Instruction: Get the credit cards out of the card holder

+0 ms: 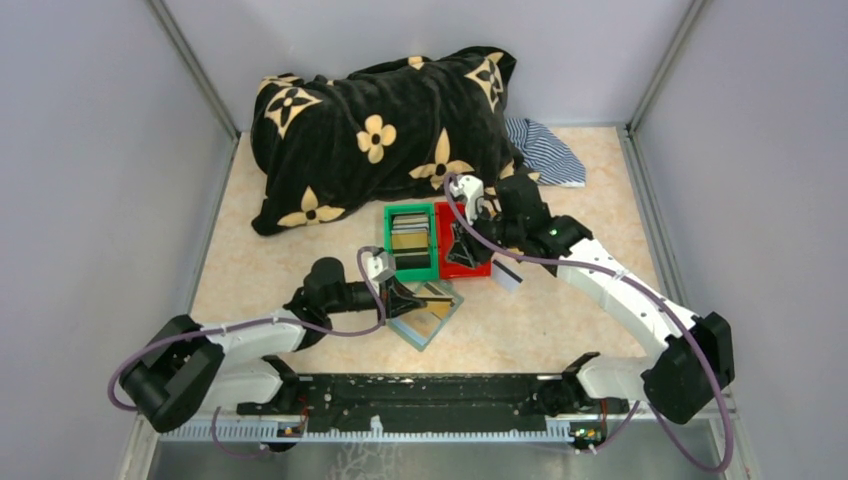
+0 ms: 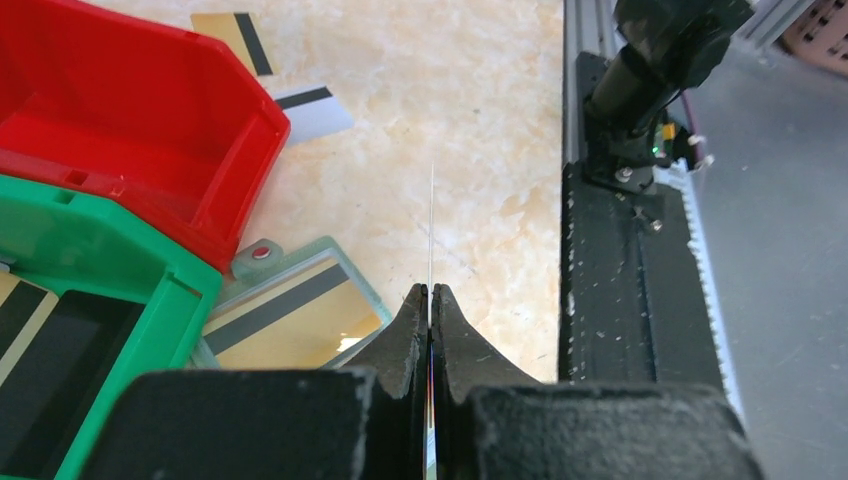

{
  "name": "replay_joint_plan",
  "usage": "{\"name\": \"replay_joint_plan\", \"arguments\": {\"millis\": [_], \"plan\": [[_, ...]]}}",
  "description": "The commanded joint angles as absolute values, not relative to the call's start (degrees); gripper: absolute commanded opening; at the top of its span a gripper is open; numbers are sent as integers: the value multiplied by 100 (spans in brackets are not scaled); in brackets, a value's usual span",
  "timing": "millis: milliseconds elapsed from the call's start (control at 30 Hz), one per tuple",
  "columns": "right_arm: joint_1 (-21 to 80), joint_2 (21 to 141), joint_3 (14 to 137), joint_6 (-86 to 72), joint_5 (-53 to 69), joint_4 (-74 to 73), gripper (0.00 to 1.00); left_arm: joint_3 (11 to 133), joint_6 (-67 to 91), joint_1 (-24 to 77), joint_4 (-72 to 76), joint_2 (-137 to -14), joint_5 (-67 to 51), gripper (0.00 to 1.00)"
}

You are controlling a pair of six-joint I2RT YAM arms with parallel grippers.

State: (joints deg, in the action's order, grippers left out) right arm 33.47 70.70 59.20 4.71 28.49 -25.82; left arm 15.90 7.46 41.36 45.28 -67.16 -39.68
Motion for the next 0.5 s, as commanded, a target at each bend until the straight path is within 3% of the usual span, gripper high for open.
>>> {"name": "replay_joint_plan", "arguments": {"millis": [0,467], "plan": [[3597,6949,6391,846,3133,-3097,34,1900,-51,4073,4569,-7152,-4253,0],[4179,7291,6348,1125,3173,-3576,32,2229,-113,4026,4693,-7333,-4489,0]]}}
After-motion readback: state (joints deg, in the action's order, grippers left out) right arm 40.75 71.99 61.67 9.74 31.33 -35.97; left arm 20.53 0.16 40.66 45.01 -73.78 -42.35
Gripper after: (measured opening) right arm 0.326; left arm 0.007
